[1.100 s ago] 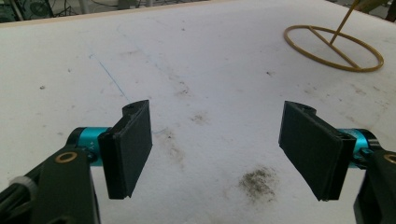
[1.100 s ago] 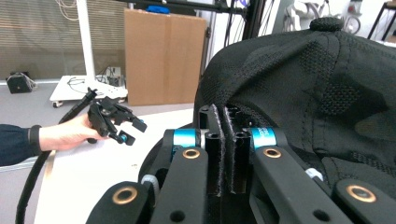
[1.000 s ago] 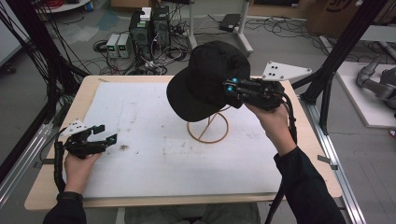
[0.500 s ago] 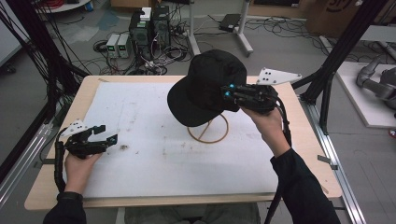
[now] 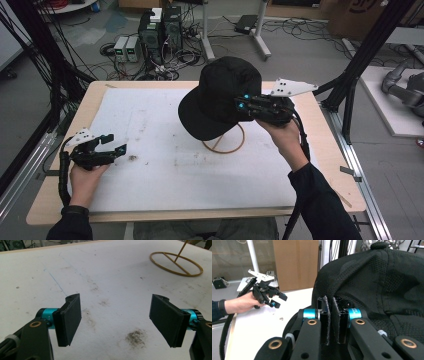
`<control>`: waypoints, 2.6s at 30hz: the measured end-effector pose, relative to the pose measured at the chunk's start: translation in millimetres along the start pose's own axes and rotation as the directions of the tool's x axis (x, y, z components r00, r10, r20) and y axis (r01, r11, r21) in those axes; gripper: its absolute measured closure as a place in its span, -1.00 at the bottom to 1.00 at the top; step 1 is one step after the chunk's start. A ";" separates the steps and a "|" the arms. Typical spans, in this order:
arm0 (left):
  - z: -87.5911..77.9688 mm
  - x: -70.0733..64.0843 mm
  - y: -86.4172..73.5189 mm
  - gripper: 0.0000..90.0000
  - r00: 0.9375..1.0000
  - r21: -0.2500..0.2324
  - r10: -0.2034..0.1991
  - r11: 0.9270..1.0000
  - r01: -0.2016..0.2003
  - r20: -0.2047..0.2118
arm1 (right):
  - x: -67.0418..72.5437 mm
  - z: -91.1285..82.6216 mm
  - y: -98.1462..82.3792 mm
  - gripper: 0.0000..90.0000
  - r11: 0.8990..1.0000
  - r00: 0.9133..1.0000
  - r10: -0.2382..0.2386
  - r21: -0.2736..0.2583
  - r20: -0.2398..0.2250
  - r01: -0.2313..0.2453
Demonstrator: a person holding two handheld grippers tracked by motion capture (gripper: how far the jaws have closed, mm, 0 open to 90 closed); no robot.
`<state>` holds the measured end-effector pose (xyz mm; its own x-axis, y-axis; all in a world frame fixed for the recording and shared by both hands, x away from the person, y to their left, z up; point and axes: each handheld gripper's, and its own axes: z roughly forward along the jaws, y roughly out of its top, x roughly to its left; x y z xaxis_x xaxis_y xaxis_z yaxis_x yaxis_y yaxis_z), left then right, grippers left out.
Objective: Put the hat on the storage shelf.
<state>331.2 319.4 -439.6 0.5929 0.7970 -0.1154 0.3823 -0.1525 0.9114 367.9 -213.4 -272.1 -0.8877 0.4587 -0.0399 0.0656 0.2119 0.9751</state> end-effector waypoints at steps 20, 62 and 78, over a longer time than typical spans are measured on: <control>0.6 -0.7 0.3 -0.43 1.000 -0.003 0.001 1.000 -0.001 0.005 | -9.0 -32.9 -24.8 0.18 1.000 0.992 0.027 0.006 0.123 -0.027; 23.3 -24.3 9.0 -0.47 0.996 0.004 0.062 0.998 -0.062 0.063 | -25.2 -67.8 -166.9 -0.47 0.958 0.914 0.204 0.122 0.350 -0.261; 23.0 -27.3 10.4 -0.47 0.996 -0.009 0.058 0.998 -0.057 0.067 | -28.1 -71.6 -170.9 -0.48 0.952 0.903 0.201 0.140 0.381 -0.271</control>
<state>335.3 282.6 -436.0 0.6601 0.7459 -0.0886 0.3410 -0.1925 0.9201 348.9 -324.3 -421.9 -0.6147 0.7850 0.0768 0.3669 0.1984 0.9089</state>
